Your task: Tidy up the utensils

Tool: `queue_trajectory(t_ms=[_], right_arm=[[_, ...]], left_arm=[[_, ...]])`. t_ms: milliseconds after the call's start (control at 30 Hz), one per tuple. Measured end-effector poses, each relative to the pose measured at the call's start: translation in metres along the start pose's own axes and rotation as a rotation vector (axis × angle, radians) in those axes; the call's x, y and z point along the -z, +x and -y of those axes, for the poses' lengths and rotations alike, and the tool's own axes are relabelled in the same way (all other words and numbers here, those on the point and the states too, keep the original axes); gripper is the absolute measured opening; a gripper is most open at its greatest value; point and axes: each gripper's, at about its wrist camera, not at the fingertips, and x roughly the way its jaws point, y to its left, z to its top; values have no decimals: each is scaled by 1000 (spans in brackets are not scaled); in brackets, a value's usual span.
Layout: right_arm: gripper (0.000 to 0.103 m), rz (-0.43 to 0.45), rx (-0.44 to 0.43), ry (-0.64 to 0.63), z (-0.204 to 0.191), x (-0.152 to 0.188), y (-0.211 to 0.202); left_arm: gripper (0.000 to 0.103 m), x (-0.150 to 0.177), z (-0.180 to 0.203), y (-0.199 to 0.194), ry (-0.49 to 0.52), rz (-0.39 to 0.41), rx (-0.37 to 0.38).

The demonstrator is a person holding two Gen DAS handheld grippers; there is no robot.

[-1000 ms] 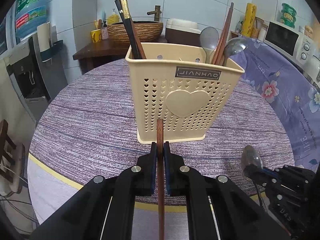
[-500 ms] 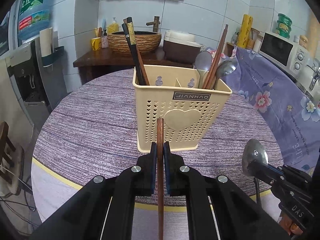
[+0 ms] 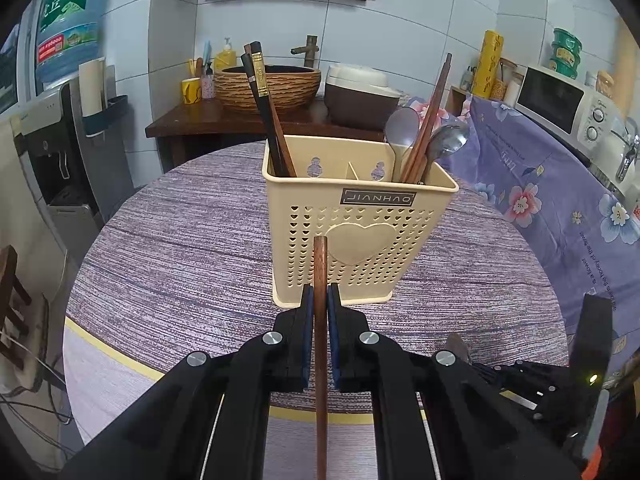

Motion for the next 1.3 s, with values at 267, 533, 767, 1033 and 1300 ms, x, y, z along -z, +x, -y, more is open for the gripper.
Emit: queue_trajectory(t_ms=[267,533,767,1033,1300], right_arm=[[15,-34,-6,-102,-21,9,8],[58,-28,-72,-96,-17,12,-6],[70,-96,-62,-238,-29,6,5],[60,-166,-98,-319,-29,-2,25],[38,-167,-101,-332,-28,-7,26]], left_arm=[[8,0,-2,1,-4,-2,-1],[8,0,-4,1,-9,-1,2],[8,1,-4,0,-8,1,3],[8,2,-3,0,-5,-3,3],[8,2,-2,1,-3,-5,2]])
